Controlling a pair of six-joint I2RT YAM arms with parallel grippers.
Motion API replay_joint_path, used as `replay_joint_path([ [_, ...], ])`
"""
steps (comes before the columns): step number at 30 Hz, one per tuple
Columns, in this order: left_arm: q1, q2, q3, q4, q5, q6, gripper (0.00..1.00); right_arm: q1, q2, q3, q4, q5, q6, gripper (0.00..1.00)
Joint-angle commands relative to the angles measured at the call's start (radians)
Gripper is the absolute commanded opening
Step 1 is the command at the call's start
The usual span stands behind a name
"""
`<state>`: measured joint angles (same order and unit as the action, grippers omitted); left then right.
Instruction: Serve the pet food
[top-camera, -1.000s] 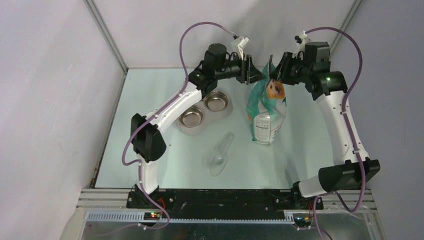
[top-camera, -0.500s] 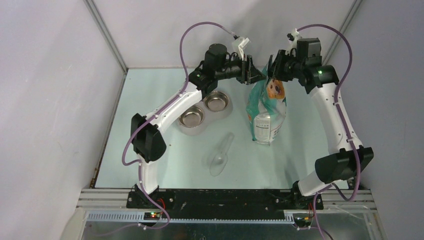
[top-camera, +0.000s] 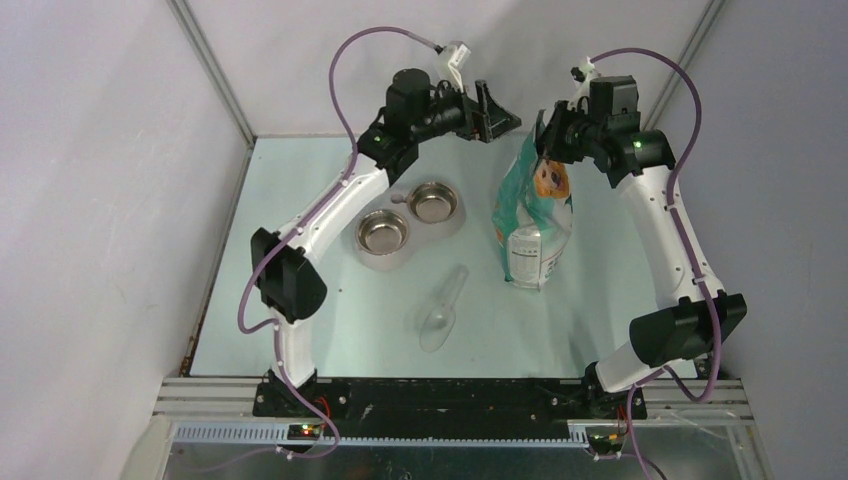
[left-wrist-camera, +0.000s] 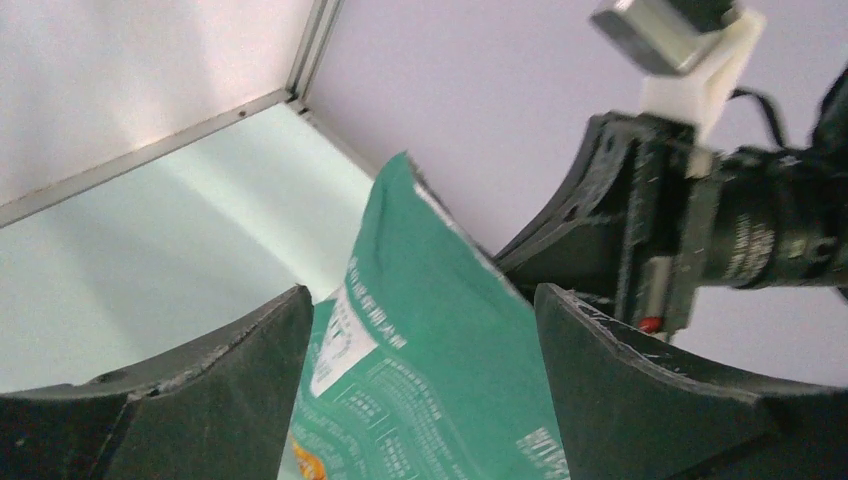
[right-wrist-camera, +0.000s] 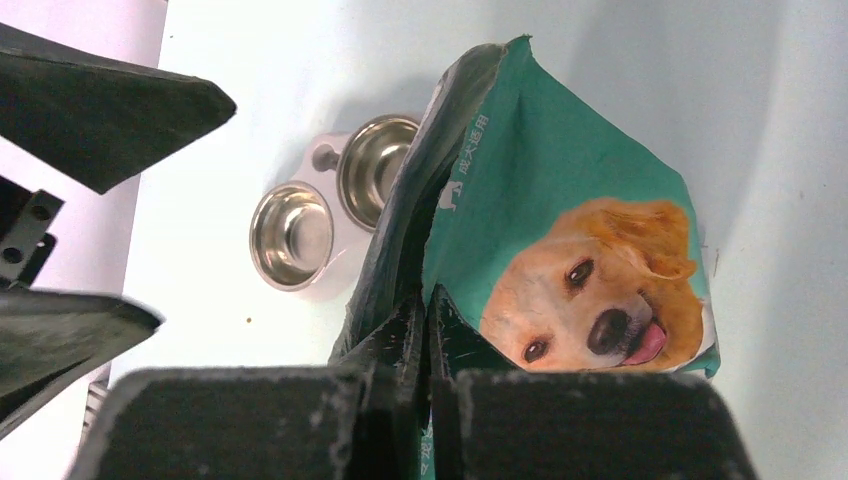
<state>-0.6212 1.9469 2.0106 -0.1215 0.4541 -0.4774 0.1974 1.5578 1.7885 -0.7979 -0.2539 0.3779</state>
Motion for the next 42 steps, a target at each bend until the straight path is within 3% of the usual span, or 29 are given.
replay_joint_path([
  [1, -0.029, 0.000, 0.049, 0.107, 0.033, -0.054, 0.88, 0.009, -0.018, 0.013, 0.045, -0.002, 0.002, 0.00],
  [5, -0.053, 0.019, 0.067, 0.079, -0.160, -0.084, 0.89, 0.015, -0.019, 0.011, 0.044, -0.002, 0.003, 0.00],
  [9, -0.078, 0.034, 0.082, 0.068, -0.360, -0.129, 0.81, 0.022, -0.023, 0.005, 0.044, -0.001, -0.001, 0.00],
  [17, -0.123, 0.061, 0.081, 0.045, -0.524, -0.108, 0.68, 0.032, -0.033, -0.018, 0.050, -0.002, -0.002, 0.00],
  [33, -0.150, 0.043, 0.019, 0.066, -0.462, -0.143, 0.65, 0.042, -0.062, -0.073, 0.076, 0.010, 0.006, 0.00],
  [42, -0.150, 0.037, 0.020, -0.064, -0.419, -0.028, 0.46, 0.043, -0.071, -0.075, 0.074, 0.022, -0.012, 0.00],
])
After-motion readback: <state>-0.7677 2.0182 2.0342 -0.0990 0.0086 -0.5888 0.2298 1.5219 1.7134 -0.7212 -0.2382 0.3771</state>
